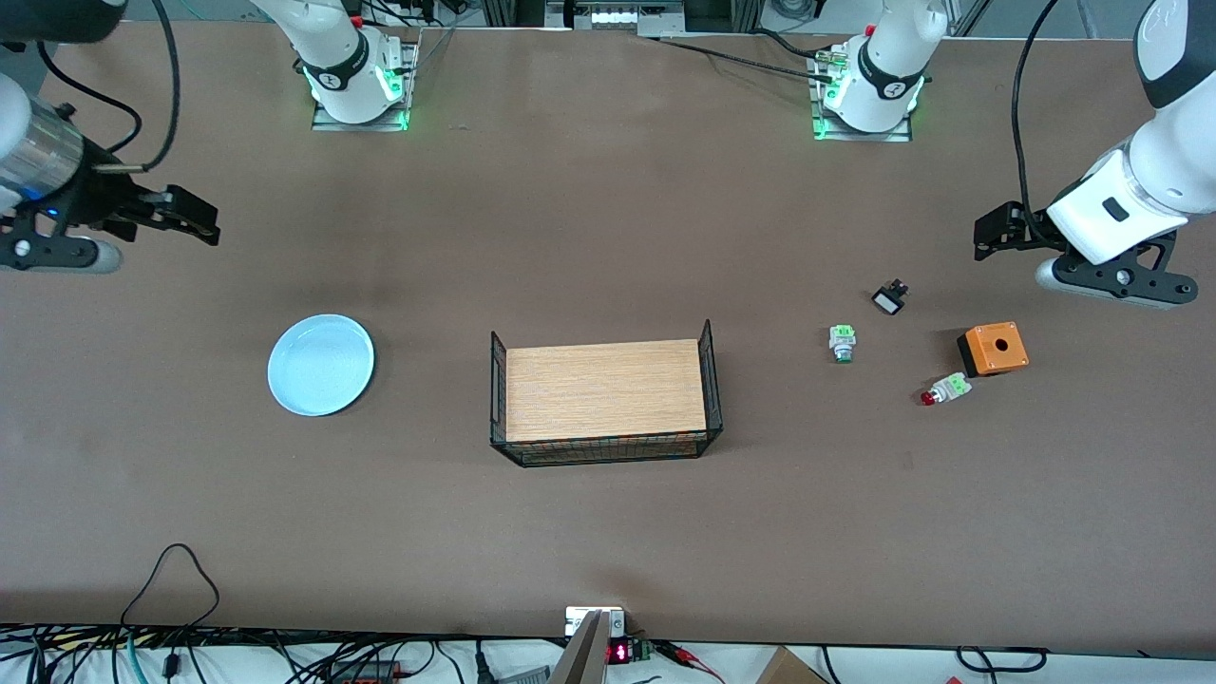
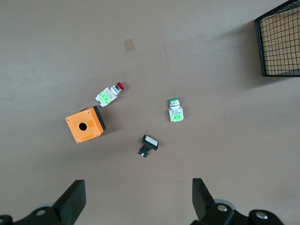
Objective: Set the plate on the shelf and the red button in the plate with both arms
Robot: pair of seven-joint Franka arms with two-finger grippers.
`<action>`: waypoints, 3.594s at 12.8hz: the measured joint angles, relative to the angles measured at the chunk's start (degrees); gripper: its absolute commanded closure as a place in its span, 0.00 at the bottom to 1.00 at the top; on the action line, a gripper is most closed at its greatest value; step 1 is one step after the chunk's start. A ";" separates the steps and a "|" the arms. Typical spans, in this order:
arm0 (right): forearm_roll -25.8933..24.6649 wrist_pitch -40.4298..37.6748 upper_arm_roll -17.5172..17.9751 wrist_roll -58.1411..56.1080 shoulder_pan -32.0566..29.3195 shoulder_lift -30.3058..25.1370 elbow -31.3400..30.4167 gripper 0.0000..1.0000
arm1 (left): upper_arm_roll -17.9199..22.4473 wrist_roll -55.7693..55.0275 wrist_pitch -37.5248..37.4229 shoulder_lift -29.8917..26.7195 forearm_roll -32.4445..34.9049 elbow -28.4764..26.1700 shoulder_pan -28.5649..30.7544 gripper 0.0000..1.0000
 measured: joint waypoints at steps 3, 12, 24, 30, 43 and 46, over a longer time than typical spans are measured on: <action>0.05 2.30 0.13 -0.36 1.39 0.61 -3.17 0.00 | 0.00 0.00 0.00 0.00 0.00 0.00 0.00 0.00; -0.01 30.21 0.18 -12.97 2.62 4.76 -23.86 0.00 | 0.02 0.00 -0.02 -0.01 0.00 0.00 0.00 0.00; -8.67 49.71 0.17 -13.64 5.53 22.81 -27.58 0.27 | 0.03 0.00 -0.09 -0.01 0.00 0.00 0.00 0.00; -8.70 49.85 0.15 -15.72 5.52 23.21 -27.71 0.78 | 0.03 0.00 -0.09 -0.01 0.00 0.00 -0.01 0.00; -9.17 48.78 0.26 -17.11 7.49 17.21 -26.95 1.00 | 0.05 0.00 -0.10 -0.01 0.00 0.00 -0.01 0.00; -9.18 41.74 0.44 -22.50 11.08 11.05 -22.90 1.00 | 0.05 0.00 -0.10 -0.01 0.00 0.00 -0.01 0.00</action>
